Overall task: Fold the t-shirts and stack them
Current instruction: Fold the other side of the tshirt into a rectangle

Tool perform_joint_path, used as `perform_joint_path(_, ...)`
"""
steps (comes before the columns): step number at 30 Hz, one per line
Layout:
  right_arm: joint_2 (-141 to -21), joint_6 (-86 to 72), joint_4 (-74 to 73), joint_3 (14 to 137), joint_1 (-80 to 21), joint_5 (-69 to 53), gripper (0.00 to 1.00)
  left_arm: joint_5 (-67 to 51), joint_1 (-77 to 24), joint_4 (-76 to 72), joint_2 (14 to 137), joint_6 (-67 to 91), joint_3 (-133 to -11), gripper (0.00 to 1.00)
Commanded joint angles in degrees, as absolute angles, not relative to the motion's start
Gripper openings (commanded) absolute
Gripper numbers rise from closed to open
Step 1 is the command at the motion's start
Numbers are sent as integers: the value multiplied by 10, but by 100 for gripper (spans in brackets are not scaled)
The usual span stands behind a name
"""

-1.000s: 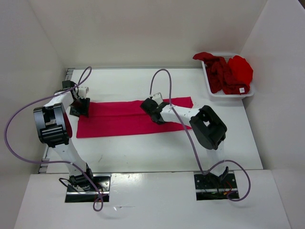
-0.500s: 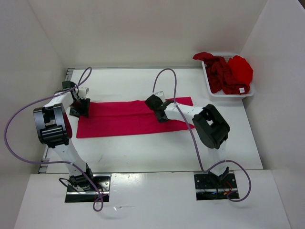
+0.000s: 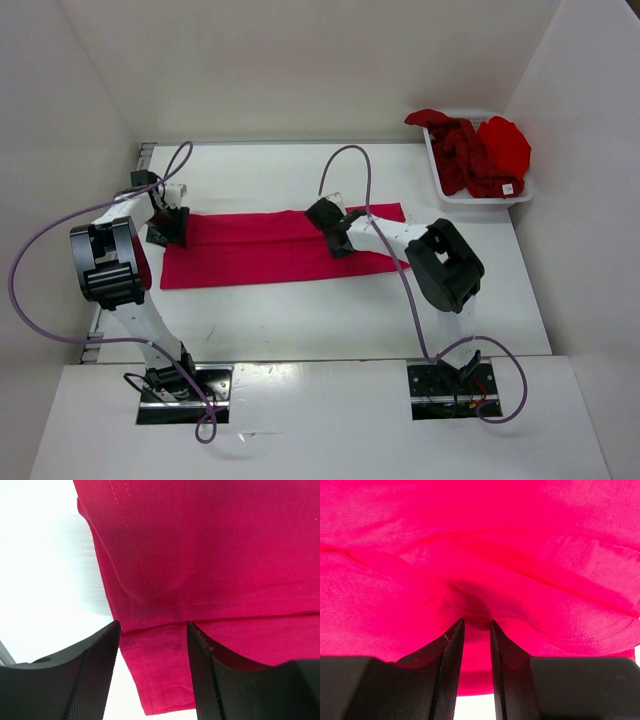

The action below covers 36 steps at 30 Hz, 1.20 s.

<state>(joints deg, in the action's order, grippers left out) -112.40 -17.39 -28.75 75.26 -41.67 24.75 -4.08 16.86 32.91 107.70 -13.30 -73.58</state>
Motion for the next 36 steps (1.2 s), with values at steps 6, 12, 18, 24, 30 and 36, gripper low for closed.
perform_joint_path(6, -1107, -186, -280, 737, -390, 275, 33, -40, 172, 330, 1052, -132, -729, 63)
perform_joint_path(12, -1112, -181, -280, 743, -384, 275, 30, -40, 172, 330, 1052, -132, -729, 63)
perform_joint_path(18, -1105, -181, -280, 744, -384, 270, 20, -40, 172, 330, 1052, -132, -729, 63)
perform_joint_path(24, -1092, -186, -291, 744, -384, 276, 20, -40, 172, 330, 1052, -132, -729, 63)
perform_joint_path(30, -1087, -186, -296, 744, -384, 281, 1, -40, 172, 330, 1052, -132, -729, 63)
perform_joint_path(36, -1071, -192, -308, 760, -384, 256, 0, -40, 172, 330, 1052, -132, -729, 63)
